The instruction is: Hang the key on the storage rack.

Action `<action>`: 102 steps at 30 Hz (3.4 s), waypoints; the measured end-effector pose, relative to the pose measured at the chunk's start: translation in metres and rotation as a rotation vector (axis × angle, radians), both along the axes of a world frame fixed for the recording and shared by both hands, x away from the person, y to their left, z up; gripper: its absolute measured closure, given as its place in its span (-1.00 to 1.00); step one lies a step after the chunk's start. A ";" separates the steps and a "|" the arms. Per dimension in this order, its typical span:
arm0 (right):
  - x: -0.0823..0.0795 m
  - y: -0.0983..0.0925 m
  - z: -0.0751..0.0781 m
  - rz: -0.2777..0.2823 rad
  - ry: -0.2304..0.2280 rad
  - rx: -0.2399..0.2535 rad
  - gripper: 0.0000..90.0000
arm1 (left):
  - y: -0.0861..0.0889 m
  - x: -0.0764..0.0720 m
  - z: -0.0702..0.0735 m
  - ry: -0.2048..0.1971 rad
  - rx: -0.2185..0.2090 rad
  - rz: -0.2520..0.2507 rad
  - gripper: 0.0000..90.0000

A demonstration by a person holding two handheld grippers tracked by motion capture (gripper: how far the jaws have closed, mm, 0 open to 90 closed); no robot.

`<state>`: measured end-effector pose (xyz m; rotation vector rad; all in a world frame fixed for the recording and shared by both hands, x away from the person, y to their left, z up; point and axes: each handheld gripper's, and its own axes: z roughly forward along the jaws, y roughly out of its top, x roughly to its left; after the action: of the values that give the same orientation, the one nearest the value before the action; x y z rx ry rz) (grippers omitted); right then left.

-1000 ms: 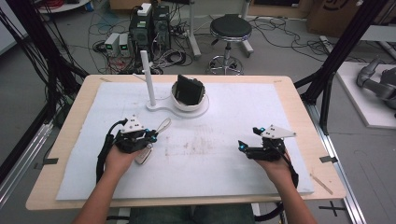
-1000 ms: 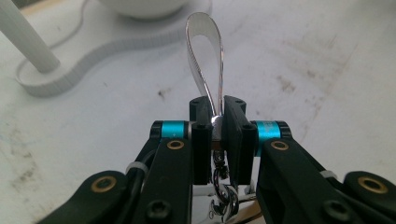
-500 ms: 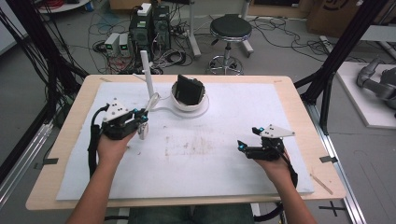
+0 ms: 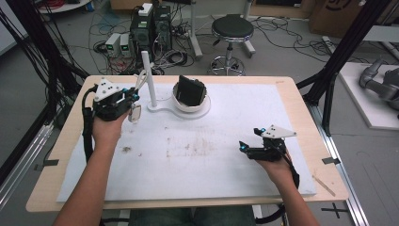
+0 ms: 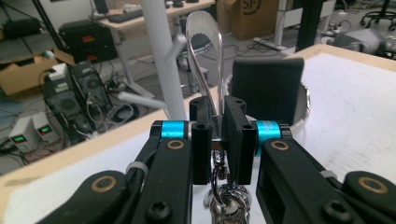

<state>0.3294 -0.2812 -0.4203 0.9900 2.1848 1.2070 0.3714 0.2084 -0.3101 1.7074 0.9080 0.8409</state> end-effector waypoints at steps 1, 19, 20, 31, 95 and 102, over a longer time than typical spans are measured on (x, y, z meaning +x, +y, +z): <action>0.000 0.000 0.000 -0.001 0.000 0.001 -0.56 | -0.001 0.002 0.003 -0.005 0.008 0.004 0.81; 0.000 -0.002 0.000 0.001 0.001 0.005 -0.56 | -0.008 0.033 -0.008 0.061 0.071 0.056 0.81; 0.000 -0.002 0.000 0.000 0.002 0.003 -0.56 | -0.009 0.034 -0.010 0.063 0.069 0.060 0.81; 0.000 -0.001 0.000 0.001 0.004 0.002 -0.56 | -0.007 0.035 -0.018 0.104 0.064 0.075 0.33; 0.005 -0.013 -0.005 -0.045 0.014 0.002 -0.56 | -0.008 -0.032 -0.113 0.281 -0.037 -0.374 -0.50; 0.004 -0.011 -0.006 -0.040 0.018 -0.009 -0.56 | -0.006 -0.032 -0.112 0.280 -0.054 -0.366 -0.50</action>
<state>0.3337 -0.2926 -0.4264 1.0403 2.1721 1.1733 0.3394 0.2022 -0.4221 1.8970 0.7575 0.3374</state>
